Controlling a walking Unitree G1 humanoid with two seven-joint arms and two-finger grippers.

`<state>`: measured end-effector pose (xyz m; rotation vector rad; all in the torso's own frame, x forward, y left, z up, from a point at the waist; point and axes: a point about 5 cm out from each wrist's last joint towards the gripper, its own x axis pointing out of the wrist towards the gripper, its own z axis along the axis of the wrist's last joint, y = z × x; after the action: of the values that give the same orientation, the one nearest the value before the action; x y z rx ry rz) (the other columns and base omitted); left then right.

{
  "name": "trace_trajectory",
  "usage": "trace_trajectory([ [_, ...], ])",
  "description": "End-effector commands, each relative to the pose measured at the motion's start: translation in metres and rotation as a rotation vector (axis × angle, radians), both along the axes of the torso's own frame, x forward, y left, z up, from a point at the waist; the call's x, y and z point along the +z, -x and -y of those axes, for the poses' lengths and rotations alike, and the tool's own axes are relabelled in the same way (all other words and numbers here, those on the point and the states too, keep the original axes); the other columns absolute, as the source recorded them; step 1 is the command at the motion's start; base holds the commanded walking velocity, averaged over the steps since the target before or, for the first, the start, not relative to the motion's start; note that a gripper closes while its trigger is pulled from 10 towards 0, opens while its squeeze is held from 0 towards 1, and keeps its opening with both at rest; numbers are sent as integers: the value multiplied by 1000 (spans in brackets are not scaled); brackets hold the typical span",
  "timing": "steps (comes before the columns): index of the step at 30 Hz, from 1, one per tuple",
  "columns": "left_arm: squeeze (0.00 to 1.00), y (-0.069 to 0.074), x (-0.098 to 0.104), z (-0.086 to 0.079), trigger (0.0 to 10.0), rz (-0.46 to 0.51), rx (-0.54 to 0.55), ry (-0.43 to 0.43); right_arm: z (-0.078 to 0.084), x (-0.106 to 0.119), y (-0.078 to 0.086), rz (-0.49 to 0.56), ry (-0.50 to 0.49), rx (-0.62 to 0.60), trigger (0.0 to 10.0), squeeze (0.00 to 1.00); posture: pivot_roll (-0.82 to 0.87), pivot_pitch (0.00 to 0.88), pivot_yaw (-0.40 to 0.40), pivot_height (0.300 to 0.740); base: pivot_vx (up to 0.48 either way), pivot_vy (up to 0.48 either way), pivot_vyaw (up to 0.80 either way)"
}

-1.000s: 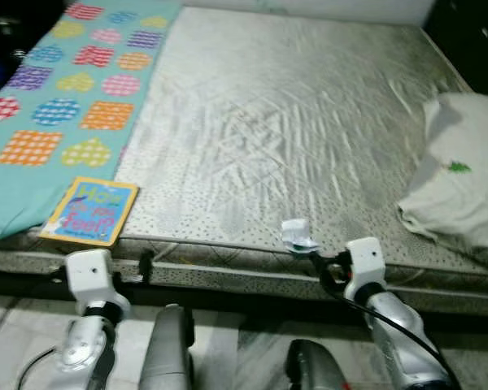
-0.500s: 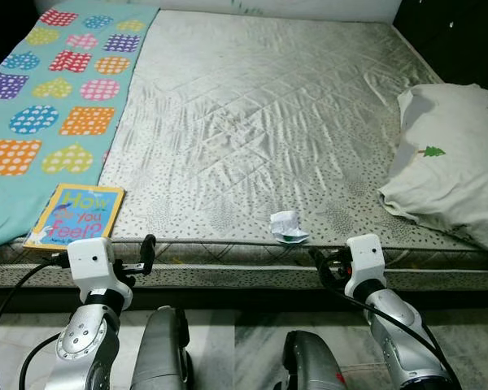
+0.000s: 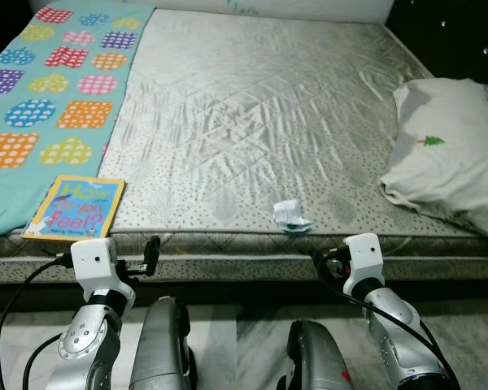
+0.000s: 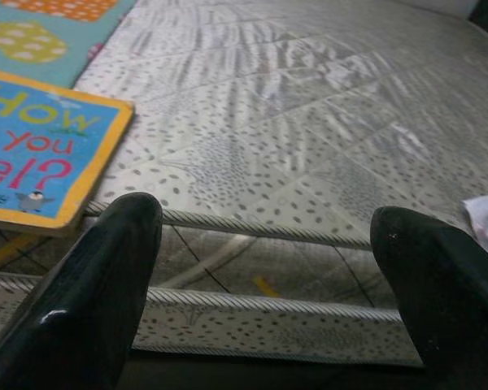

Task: Clean up the room

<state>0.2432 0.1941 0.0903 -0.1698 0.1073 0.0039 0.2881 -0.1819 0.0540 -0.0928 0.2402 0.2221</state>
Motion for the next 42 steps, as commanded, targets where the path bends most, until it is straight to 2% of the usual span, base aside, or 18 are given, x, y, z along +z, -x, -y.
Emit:
trace_trajectory([
  [1, 0, -1, 1, 2, 10000, 10, -18, 5, 3, -1, 0, -1, 5, -7, 10000, 0, 16, 141, -58, 565, 0, 0, 0],
  [6, 0, -1, 1, 0, 10000, 16, -11, 6, 2, -2, 0, 0, 17, 9, 10000, 0, 16, 141, -58, 565, 0, 0, 0],
  [12, 0, -1, 1, 1, 10000, 17, -15, 10, 2, -2, 0, 2, 18, 12, 10000, 0, 17, 135, -61, 565, 281, 0, 577],
  [32, 0, -2, 1, 2, 10000, 16, -24, 16, 2, -3, 0, 1, -4, -15, 10000, 0, 16, 154, -55, 565, 312, 0, 0],
  [42, 0, -2, -1, 3, 10000, -10, -13, 8, 3, -3, 0, -2, -17, -19, 10000, 0, 18, 161, -53, 565, 0, 0, 0],
])
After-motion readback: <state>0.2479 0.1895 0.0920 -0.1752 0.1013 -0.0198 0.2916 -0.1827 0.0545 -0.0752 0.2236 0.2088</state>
